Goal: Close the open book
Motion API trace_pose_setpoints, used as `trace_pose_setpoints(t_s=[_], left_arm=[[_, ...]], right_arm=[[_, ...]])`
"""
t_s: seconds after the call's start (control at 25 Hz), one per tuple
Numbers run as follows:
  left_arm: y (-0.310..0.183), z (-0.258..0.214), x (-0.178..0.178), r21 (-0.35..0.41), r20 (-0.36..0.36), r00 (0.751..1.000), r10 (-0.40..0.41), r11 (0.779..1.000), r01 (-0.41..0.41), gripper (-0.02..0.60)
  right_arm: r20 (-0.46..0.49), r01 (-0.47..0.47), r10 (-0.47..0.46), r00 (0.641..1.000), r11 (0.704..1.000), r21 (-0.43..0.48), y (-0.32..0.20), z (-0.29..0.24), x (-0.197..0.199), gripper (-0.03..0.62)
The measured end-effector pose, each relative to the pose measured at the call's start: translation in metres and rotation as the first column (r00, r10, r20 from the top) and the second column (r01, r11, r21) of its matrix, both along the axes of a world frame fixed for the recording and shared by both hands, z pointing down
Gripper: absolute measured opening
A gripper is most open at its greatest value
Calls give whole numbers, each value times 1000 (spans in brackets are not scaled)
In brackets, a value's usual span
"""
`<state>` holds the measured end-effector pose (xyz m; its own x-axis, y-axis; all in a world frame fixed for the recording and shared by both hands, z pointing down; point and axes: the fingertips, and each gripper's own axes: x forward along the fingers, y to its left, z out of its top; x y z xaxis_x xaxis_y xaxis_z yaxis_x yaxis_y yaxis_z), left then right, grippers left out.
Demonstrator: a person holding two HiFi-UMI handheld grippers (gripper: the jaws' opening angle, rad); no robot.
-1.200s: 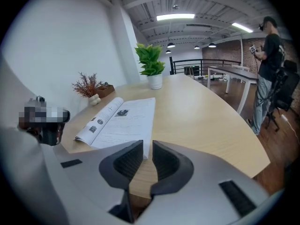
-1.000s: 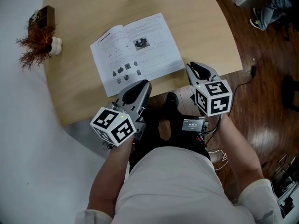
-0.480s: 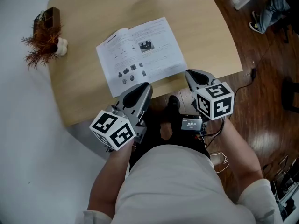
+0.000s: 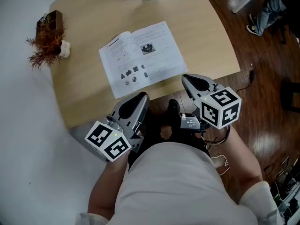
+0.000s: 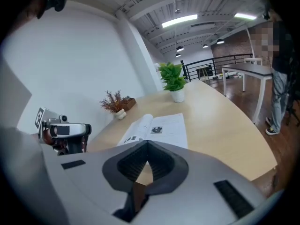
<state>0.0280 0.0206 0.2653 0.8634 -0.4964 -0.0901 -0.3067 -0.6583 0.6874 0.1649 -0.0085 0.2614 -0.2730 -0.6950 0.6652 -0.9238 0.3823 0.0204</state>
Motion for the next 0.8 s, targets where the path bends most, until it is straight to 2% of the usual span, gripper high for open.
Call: trace_pose_setpoints(t_s=[0.36, 0.8], left_arm=[[15, -4, -27, -10, 20, 999, -27, 1000, 28, 0], [25, -25, -65, 18, 26, 996, -83, 996, 82, 0]], right_arm=[[-34, 39, -37, 999, 998, 45, 14, -33, -23, 0], [-17, 63, -62, 998, 992, 109, 19, -70, -45, 0]])
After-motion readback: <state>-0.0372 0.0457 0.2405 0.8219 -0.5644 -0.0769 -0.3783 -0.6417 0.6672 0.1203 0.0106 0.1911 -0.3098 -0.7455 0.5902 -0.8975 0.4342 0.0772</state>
